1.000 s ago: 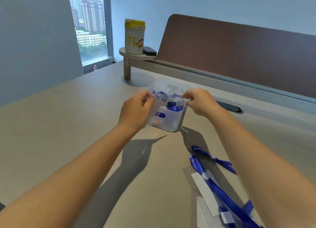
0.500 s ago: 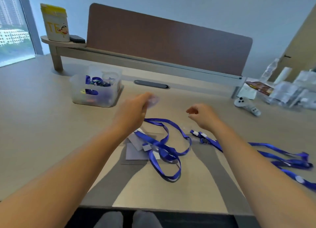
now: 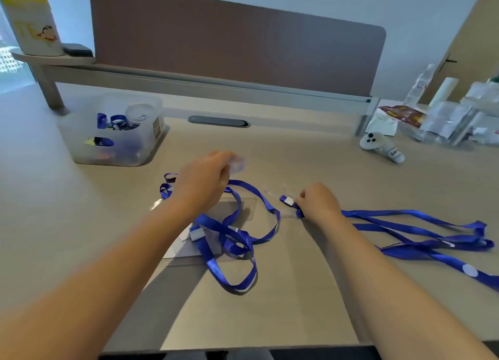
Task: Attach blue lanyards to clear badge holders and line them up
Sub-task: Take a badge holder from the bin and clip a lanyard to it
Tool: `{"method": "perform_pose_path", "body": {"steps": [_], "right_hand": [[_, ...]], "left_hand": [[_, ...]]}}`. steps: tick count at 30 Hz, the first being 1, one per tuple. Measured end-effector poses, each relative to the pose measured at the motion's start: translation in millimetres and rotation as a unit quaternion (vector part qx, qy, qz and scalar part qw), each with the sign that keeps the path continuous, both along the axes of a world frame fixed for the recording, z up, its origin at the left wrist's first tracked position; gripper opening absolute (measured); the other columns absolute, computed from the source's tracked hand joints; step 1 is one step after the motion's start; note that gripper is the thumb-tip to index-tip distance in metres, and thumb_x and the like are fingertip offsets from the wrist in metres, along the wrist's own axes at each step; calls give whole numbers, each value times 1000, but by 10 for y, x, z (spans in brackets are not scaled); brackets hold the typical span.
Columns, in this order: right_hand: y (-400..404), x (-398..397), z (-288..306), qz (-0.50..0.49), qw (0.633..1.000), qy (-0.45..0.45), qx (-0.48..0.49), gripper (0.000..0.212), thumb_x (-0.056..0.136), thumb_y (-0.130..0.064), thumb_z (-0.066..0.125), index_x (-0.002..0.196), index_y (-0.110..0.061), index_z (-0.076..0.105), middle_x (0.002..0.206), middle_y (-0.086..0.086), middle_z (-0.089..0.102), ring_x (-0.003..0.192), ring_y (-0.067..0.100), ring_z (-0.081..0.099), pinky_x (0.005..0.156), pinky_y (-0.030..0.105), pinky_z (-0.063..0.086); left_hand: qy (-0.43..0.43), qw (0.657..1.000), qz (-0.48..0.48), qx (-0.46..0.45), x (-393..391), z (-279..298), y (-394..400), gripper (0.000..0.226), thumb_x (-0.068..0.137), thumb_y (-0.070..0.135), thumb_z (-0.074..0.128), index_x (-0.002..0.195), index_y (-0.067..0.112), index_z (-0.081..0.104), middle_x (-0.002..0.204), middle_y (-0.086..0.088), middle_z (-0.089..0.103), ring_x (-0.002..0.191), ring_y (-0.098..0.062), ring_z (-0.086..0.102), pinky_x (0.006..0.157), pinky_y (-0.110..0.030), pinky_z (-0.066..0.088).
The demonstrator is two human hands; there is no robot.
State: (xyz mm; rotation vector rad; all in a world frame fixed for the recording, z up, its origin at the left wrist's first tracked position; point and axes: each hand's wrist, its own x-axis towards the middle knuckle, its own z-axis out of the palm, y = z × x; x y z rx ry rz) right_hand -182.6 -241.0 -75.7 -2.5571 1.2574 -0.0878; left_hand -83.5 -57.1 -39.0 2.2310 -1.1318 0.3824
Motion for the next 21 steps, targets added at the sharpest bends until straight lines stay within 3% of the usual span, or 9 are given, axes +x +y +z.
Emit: {"method": "perform_pose_path", "body": {"steps": [6, 7, 9, 10, 12, 15, 18, 21], "right_hand": [[-94, 32, 1, 16, 1000, -7, -11, 37, 86, -5, 48, 49, -7, 44, 51, 6, 39, 47, 19, 36, 45, 27, 29], [-83, 20, 33, 16, 1000, -13, -7, 29, 85, -3, 49, 56, -1, 56, 57, 11, 50, 53, 24, 46, 49, 31, 37], [-86, 0, 87, 26, 999, -39, -4, 22, 84, 1, 48, 91, 8, 67, 90, 24, 68, 86, 37, 63, 73, 41, 52], [-87, -14, 115, 31, 998, -60, -4, 26, 86, 0, 48, 104, 10, 64, 106, 26, 67, 101, 39, 61, 85, 43, 52], [-83, -44, 172, 43, 995, -95, -9, 30, 91, -6, 45, 115, 7, 58, 119, 23, 62, 111, 36, 57, 93, 41, 47], [-104, -50, 292, 66, 984, -159, -36, 30, 94, -9, 39, 115, -1, 59, 121, 17, 60, 108, 29, 56, 87, 33, 43], [-82, -44, 483, 84, 954, -280, -68, 24, 93, -9, 42, 102, 1, 62, 111, 17, 61, 95, 25, 53, 74, 23, 34], [66, -41, 683, 119, 911, -395, -12, 17, 93, -8, 45, 94, 0, 60, 89, 12, 60, 79, 23, 57, 72, 31, 48]], "left_hand": [[6, 1000, -2, -11, -18, -18, -126, 35, 94, 9, 37, 126, 16, 50, 120, -9, 62, 94, -25, 59, 69, -24, 37], [10, 1000, -2, -15, -20, -11, -144, 34, 94, 9, 37, 124, 15, 51, 120, -9, 63, 94, -24, 59, 70, -24, 38], [17, 999, 2, -28, -25, 8, -176, 30, 94, 10, 38, 120, 11, 53, 117, -9, 64, 89, -24, 59, 68, -24, 38], [21, 999, 5, -36, -28, 23, -188, 28, 94, 10, 39, 117, 9, 54, 113, -10, 66, 83, -22, 57, 65, -24, 39], [35, 998, 14, -58, -44, 65, -209, 23, 93, 11, 42, 110, 5, 57, 105, -13, 68, 76, -18, 52, 61, -26, 42], [64, 994, 26, -90, -79, 133, -254, 19, 92, 12, 47, 104, 2, 57, 101, -17, 67, 78, -22, 54, 65, -27, 45], [115, 984, 29, -130, -115, 205, -306, 18, 91, 13, 49, 102, 1, 57, 100, -15, 64, 81, -15, 48, 58, -14, 37], [197, 962, 31, -188, -151, 267, -349, 19, 91, 13, 49, 103, 1, 57, 105, -14, 63, 86, -13, 48, 71, -23, 39]]}}
